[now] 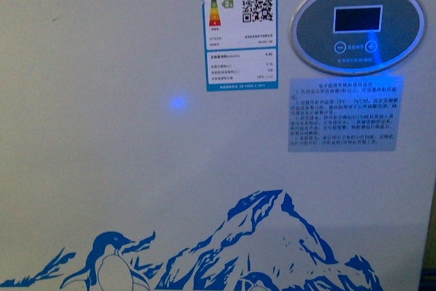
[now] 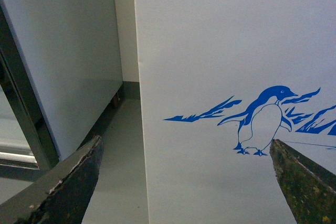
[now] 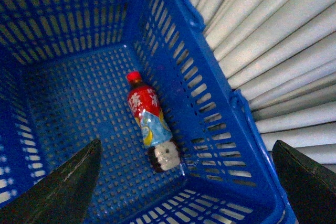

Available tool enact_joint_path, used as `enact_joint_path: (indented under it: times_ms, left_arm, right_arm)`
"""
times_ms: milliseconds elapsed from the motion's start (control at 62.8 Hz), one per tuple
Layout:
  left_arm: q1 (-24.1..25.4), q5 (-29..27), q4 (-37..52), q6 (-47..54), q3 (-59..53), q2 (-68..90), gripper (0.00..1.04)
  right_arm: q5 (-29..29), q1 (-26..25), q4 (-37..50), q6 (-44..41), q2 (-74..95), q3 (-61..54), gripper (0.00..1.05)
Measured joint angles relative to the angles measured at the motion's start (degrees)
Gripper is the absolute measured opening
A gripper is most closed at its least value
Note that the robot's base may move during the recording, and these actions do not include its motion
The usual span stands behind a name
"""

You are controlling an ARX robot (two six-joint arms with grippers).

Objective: Put drink in fridge

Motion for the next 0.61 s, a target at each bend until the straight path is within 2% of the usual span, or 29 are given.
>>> enact_joint_path:
  times_ms: [175,191,430,605]
  left_arm:
    - [0.0,0.0,0.0,0.0,0.0,0.0,0.97]
    - [0.0,0.0,0.0,0.0,0.0,0.0,0.97]
    - [0.0,0.0,0.0,0.0,0.0,0.0,0.97]
    - [0.0,0.0,0.0,0.0,0.0,0.0,0.97]
  right_arm:
    - [1.5,0.0,3.4,0.2,20.5,8.0,0.97]
    - [7.4,-1.7,12.2,-0.7,45.8,19.1,0.97]
    - [12.1,1.3,16.9,-3.7,59.6,25.9,0.97]
    - [13.9,0.2,18.5,-5.6,67.2,31.4,0.97]
